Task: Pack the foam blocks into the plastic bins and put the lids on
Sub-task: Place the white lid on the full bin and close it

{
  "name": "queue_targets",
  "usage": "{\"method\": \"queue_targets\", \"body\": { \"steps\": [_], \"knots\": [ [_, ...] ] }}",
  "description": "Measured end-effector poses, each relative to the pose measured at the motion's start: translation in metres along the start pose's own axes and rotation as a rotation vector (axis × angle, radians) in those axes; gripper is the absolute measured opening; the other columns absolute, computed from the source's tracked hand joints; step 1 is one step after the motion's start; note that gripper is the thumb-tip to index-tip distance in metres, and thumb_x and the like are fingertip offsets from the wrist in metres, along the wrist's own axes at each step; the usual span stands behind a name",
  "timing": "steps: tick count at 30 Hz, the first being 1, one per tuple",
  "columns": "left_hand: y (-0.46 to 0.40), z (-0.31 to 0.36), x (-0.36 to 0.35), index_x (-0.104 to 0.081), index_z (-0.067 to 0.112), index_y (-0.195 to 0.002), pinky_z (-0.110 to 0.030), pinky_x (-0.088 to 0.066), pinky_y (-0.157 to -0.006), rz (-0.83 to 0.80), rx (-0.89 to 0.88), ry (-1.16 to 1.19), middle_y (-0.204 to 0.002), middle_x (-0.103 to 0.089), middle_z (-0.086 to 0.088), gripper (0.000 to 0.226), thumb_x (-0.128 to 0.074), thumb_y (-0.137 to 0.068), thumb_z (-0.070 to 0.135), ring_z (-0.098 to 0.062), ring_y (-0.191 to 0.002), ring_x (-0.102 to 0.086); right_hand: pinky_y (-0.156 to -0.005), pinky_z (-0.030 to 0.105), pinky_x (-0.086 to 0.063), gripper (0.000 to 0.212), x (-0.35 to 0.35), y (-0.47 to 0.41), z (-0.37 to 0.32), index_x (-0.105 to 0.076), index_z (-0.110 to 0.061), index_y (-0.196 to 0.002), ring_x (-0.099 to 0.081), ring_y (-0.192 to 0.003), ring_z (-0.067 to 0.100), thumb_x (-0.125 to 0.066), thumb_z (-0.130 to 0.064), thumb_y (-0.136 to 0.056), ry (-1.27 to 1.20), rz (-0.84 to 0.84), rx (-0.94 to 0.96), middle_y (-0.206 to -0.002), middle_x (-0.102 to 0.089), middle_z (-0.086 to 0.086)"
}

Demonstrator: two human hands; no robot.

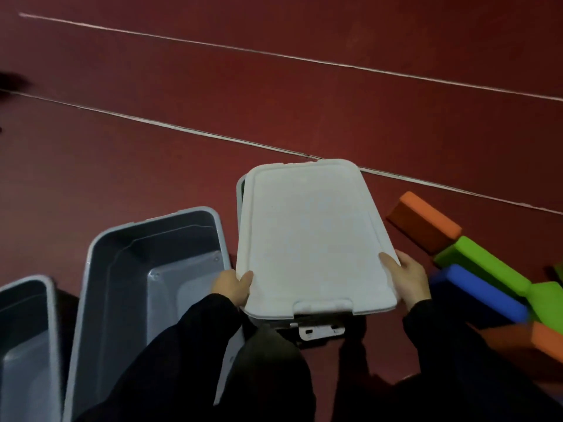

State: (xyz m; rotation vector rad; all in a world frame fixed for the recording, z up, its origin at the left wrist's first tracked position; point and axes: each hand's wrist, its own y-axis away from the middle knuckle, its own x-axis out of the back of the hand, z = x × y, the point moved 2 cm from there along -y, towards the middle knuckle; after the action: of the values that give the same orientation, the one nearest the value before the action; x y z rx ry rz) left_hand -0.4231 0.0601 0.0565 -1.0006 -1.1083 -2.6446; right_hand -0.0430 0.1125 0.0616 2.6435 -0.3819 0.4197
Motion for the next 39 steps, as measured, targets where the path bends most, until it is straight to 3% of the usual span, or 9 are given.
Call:
{"method": "queue_targets", "body": {
  "steps": [6, 10, 18, 20, 23, 28, 33, 36, 39],
  "knots": [
    [-0.014, -0.029, -0.033, -0.068, 0.012, -0.08, -0.035, -0.059, -0.079, 0.062, 0.094, -0.219, -0.097, -0.067, -0.01, 0.041, -0.048, -0.091, 0.045, -0.021, -0.071, -0.064, -0.098, 0.04, -0.053, 0.039, -0.014, -0.027, 0.031, -0.064, -0.025, -0.137, -0.067, -0.107, 0.022, -0.064, -0.031, -0.099, 0.134, -0.14, -0.068, -0.121, -0.07, 0.0],
    [-0.009, -0.027, -0.032, -0.066, 0.013, -0.09, -0.035, -0.058, -0.08, 0.085, 0.121, -0.271, -0.1, -0.062, -0.008, 0.034, -0.052, -0.092, 0.044, -0.021, -0.074, -0.063, -0.086, 0.034, -0.047, 0.036, -0.03, -0.035, 0.035, -0.061, -0.026, -0.137, -0.064, -0.104, 0.023, -0.054, -0.032, -0.102, 0.26, -0.145, -0.038, -0.122, -0.069, 0.001],
    [-0.016, -0.003, -0.054, -0.047, 0.003, -0.123, -0.033, -0.051, -0.089, 0.039, 0.07, -0.385, -0.119, -0.06, -0.012, 0.027, -0.047, -0.101, 0.018, -0.027, -0.105, -0.061, -0.116, 0.048, -0.039, 0.088, -0.038, -0.055, 0.065, -0.03, -0.027, -0.158, -0.049, -0.138, 0.029, -0.054, -0.061, -0.081, 0.228, -0.219, -0.301, -0.156, -0.047, 0.002],
    [-0.018, 0.0, -0.06, -0.043, -0.002, -0.134, -0.034, -0.05, -0.088, 0.082, 0.079, -0.432, -0.121, -0.061, -0.013, 0.038, -0.05, -0.098, 0.01, -0.03, -0.108, -0.062, -0.108, 0.055, -0.046, 0.098, -0.036, -0.049, 0.069, -0.019, -0.021, -0.16, -0.05, -0.134, 0.037, -0.059, -0.062, -0.08, 0.203, -0.178, -0.476, -0.155, -0.044, 0.009],
    [-0.027, -0.002, -0.062, -0.035, -0.001, -0.138, -0.039, -0.055, -0.086, 0.076, 0.191, -0.362, -0.121, -0.062, -0.018, 0.064, -0.066, -0.083, 0.008, -0.034, -0.106, -0.063, -0.07, 0.048, -0.06, 0.069, -0.035, -0.016, 0.064, -0.041, -0.013, -0.143, -0.068, -0.101, 0.041, -0.063, -0.053, -0.09, 0.078, -0.259, -0.726, -0.125, -0.062, 0.019],
    [-0.027, -0.001, -0.062, -0.065, -0.002, -0.098, -0.03, -0.054, -0.057, -0.112, 0.25, -0.12, -0.09, -0.07, -0.015, 0.031, -0.074, -0.071, 0.01, -0.028, -0.074, -0.067, -0.065, 0.044, -0.057, 0.041, -0.044, 0.004, 0.079, -0.054, -0.007, -0.124, -0.068, -0.086, 0.034, -0.072, -0.015, -0.088, -0.358, -0.043, -0.781, -0.109, -0.066, 0.018],
    [0.005, 0.026, -0.136, -0.062, -0.002, -0.071, -0.023, -0.047, -0.046, -0.545, 0.12, 0.211, -0.057, -0.06, -0.011, 0.026, -0.07, -0.092, 0.012, -0.017, -0.046, -0.059, -0.099, 0.031, -0.048, 0.081, -0.01, -0.026, 0.053, -0.032, -0.022, -0.157, -0.061, -0.115, 0.017, -0.066, -0.007, -0.085, -0.269, 0.203, -0.203, -0.136, -0.059, 0.0],
    [0.023, 0.063, -0.172, -0.047, -0.003, -0.077, -0.023, -0.044, -0.049, -0.802, -0.034, 0.186, -0.054, -0.048, 0.0, 0.036, -0.061, -0.1, 0.02, -0.007, -0.046, -0.057, -0.105, 0.042, -0.051, 0.081, 0.014, -0.061, 0.068, -0.039, -0.028, -0.151, -0.064, -0.116, 0.022, -0.069, -0.021, -0.075, -0.119, 0.194, -0.25, -0.133, -0.063, -0.002],
    [0.01, 0.08, -0.157, -0.06, 0.014, -0.089, -0.028, -0.049, -0.063, -0.432, -0.308, -0.145, -0.068, -0.059, 0.002, 0.024, -0.061, -0.096, 0.037, -0.014, -0.064, -0.064, -0.1, 0.046, -0.055, 0.083, 0.004, -0.052, 0.094, -0.045, -0.015, -0.143, -0.066, -0.107, 0.031, -0.072, -0.037, -0.068, -0.181, 0.223, -0.559, -0.124, -0.065, 0.006]
  ]
}}
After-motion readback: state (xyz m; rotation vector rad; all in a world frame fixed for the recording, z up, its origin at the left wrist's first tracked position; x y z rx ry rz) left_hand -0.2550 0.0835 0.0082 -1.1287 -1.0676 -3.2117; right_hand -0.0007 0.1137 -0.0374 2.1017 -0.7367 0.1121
